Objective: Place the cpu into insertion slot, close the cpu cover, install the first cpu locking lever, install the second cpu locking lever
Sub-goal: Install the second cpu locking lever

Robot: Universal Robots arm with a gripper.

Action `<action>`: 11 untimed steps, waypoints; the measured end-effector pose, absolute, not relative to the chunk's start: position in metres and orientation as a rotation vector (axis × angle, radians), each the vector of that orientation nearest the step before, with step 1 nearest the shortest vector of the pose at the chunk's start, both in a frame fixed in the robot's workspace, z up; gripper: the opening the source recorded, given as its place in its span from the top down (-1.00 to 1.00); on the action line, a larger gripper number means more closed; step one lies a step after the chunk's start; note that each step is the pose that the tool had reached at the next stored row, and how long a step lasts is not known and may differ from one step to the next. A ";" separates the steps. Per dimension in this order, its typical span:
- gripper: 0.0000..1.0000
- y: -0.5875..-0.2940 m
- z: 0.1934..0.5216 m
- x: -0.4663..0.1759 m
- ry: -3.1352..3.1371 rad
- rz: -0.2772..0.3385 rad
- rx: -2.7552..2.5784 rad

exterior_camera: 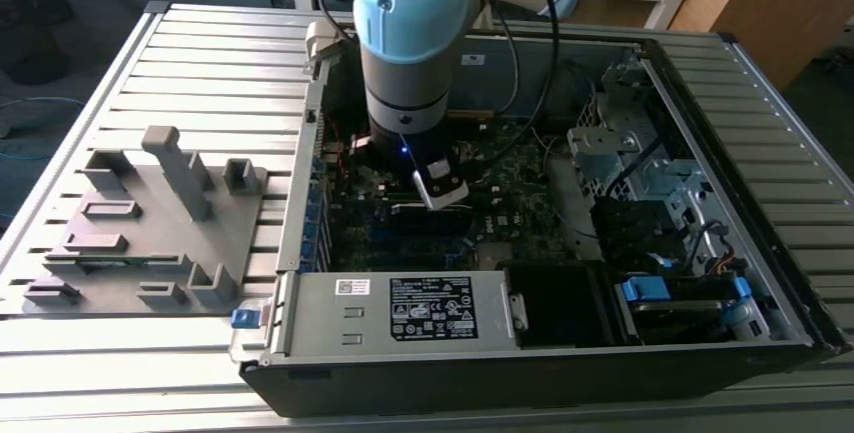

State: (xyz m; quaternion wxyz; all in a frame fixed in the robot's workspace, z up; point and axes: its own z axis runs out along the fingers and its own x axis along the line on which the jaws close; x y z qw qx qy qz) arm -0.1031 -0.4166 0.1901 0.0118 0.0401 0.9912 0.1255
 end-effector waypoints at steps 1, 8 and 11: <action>0.77 -0.417 0.191 -0.103 3.092 0.386 0.125; 0.77 -0.417 0.193 -0.103 3.094 0.365 0.125; 0.77 -0.417 0.196 -0.103 3.094 0.364 0.125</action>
